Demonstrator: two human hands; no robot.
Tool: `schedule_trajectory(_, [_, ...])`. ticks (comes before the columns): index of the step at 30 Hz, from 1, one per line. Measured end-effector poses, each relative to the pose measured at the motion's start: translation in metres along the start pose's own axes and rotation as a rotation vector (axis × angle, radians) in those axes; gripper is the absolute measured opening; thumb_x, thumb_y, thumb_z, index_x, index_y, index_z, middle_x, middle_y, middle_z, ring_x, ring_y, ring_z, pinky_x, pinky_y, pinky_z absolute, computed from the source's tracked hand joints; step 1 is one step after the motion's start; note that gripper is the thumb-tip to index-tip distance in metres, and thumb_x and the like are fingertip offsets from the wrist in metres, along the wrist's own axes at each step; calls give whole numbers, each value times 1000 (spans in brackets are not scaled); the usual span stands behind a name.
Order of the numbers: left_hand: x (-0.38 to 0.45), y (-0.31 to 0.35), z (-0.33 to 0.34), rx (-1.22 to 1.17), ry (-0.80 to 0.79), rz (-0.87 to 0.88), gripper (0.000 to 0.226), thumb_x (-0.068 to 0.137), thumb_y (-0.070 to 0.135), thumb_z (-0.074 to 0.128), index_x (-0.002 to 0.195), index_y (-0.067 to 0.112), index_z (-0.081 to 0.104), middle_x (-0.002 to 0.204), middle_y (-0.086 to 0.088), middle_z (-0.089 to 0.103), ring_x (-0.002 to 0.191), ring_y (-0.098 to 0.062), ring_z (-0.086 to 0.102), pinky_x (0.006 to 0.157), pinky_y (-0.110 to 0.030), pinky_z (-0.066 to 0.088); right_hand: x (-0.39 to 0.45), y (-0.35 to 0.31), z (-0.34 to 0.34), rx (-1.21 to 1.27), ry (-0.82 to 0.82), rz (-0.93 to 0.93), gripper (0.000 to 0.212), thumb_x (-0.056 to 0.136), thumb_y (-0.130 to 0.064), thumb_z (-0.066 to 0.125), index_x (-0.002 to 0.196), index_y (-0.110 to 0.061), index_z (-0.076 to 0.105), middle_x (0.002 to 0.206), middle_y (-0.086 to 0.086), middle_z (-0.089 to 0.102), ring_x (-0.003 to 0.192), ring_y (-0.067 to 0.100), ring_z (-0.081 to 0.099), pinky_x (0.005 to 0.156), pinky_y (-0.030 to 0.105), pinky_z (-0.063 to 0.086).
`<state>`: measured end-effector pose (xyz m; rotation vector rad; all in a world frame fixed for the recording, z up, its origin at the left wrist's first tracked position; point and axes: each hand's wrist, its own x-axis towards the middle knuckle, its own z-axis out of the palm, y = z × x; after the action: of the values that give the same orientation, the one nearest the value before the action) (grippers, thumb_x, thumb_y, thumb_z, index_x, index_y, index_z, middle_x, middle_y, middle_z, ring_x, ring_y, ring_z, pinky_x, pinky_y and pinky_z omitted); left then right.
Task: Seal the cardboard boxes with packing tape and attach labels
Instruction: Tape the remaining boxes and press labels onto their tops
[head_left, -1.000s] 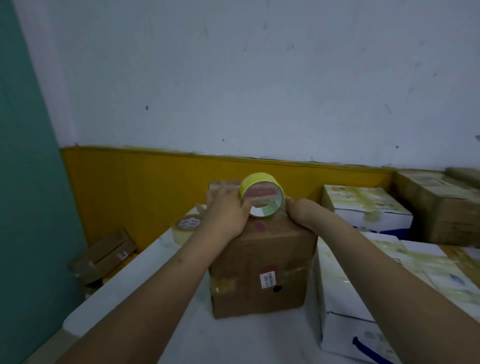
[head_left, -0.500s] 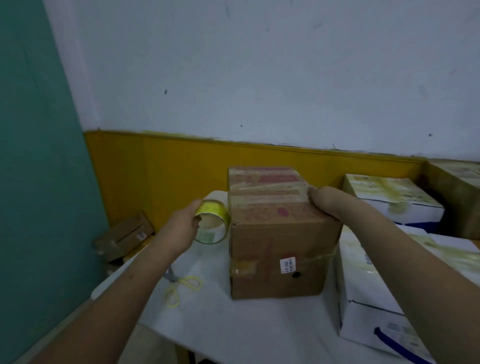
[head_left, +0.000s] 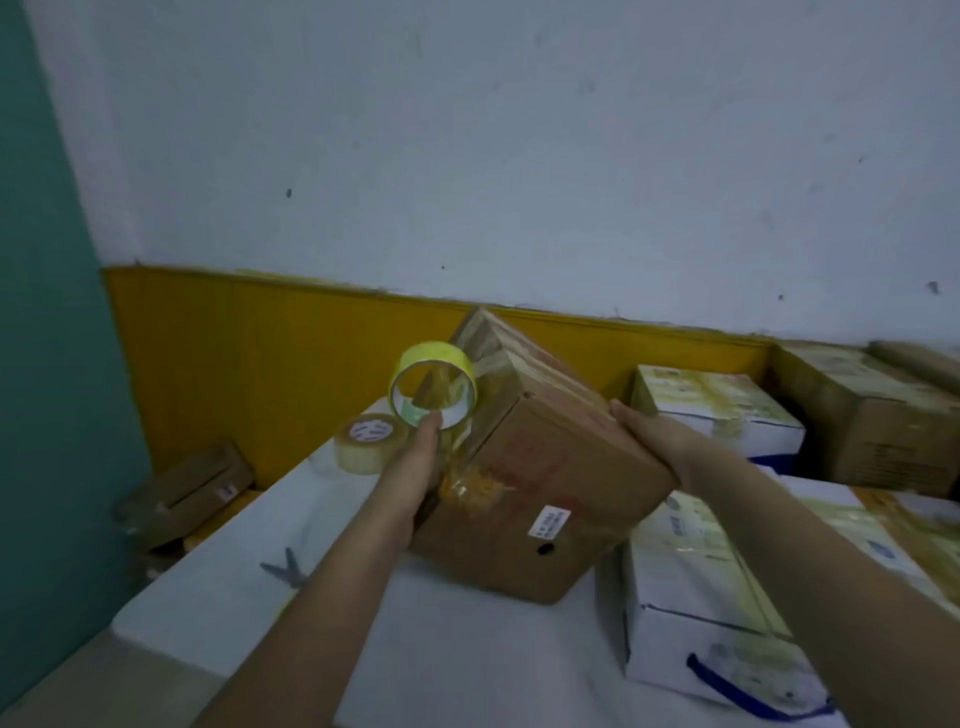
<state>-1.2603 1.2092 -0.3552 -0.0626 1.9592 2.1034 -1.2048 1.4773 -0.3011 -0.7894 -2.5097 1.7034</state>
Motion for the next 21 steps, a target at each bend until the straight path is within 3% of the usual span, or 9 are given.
schedule_trajectory(3, [6,48,-8,580,122,34,119,62,95,23,155,21,35,161,-12,31,145,-34,34,118,-50,30,18,20,30,-32,15,21,42,96,-53,52,102,-14,69,103,12,73,97,30,67,95,46,53])
schedule_trajectory(5, [11,62,-6,872,140,97,134,48,95,4,156,20,34,162,-15,28,147,-36,30,118,-51,27,29,22,44,-71,17,8,48,97,-57,48,106,-15,70,106,10,73,99,30,67,99,49,51])
schedule_trajectory(7, [18,63,2,955,192,107,135,49,95,3,155,17,37,161,-17,29,145,-38,31,117,-51,29,26,4,44,31,-1,-30,58,98,-62,42,110,-13,69,106,10,71,101,30,65,95,47,52])
schedule_trajectory(11, [18,64,32,1083,220,96,112,72,90,14,157,18,27,162,-20,20,145,-40,29,110,-47,34,10,-54,26,99,-128,-126,55,99,-59,40,119,-11,60,105,13,65,96,32,64,82,41,54])
schedule_trajectory(14, [22,65,54,1164,190,123,114,65,92,15,149,20,43,160,-20,27,141,-41,33,109,-52,35,9,-73,25,-316,15,-159,37,104,-31,46,120,0,58,119,22,62,95,36,63,77,42,54])
schedule_trajectory(15, [21,66,61,1196,188,158,110,66,91,17,147,22,46,158,-18,32,141,-41,33,110,-54,33,7,-69,26,-468,29,-182,33,105,-21,43,121,3,59,123,23,62,98,36,63,81,43,54])
schedule_trajectory(17, [23,66,74,1214,158,297,83,85,77,31,148,25,43,155,-13,39,141,-39,34,113,-54,28,11,-53,26,-587,4,-210,35,107,-16,36,129,0,58,131,19,59,114,37,58,98,45,49])
schedule_trajectory(19, [19,69,83,1137,96,474,54,100,51,42,142,19,48,136,-13,55,128,-36,50,106,-47,39,18,-40,24,-642,-17,-220,38,108,-17,33,133,-2,57,134,17,57,120,35,55,104,43,45])
schedule_trajectory(21, [10,73,89,910,-9,532,32,104,31,44,126,11,56,99,-11,63,94,-30,62,78,-37,48,24,-41,25,-738,14,-204,37,108,-15,32,130,-2,59,132,19,59,117,33,57,102,42,47])
